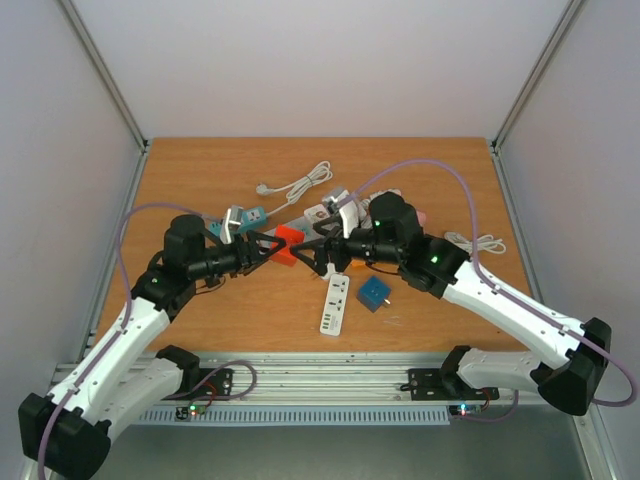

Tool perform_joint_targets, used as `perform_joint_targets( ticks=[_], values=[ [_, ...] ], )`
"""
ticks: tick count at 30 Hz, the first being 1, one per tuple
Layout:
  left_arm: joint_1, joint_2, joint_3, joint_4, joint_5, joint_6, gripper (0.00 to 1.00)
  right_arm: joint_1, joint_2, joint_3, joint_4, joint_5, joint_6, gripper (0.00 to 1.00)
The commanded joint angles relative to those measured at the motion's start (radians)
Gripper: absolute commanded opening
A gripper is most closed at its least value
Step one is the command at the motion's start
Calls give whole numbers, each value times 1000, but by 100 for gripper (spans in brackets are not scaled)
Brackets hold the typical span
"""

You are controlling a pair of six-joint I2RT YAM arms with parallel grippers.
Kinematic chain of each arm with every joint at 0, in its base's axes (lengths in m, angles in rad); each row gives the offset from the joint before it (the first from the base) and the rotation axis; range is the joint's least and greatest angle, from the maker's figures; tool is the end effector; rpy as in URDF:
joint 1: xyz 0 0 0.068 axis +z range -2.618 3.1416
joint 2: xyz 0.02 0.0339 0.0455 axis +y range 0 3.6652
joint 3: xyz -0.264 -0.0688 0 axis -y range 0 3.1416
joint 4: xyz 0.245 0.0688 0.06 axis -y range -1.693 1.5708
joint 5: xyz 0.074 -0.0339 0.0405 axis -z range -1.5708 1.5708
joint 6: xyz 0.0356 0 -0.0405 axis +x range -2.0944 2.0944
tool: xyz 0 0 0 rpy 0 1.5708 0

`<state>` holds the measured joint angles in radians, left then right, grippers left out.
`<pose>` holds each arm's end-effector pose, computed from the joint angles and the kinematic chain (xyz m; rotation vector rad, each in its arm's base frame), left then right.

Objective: Insert the plug

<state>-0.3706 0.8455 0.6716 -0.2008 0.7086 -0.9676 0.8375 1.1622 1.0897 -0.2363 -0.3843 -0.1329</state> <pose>0.1693 -0.0906 0.2908 -0.1131 2.1889 -1.5148 0.1680 0.2064 0.3653 -1.1398 1.5751 0.8368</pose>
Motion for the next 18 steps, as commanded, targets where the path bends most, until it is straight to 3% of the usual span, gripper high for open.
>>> perform_joint_targets(
  ticks=[1, 9, 18],
  values=[
    [5, 3, 66, -96, 53, 124, 52, 72, 56, 64, -197, 159, -369, 95],
    [8, -7, 77, -167, 66, 144, 52, 135, 184, 137, -245, 199, -538, 97],
    [8, -28, 87, -235, 80, 175, 52, 147, 307, 229, -291, 205, -590, 95]
  ],
)
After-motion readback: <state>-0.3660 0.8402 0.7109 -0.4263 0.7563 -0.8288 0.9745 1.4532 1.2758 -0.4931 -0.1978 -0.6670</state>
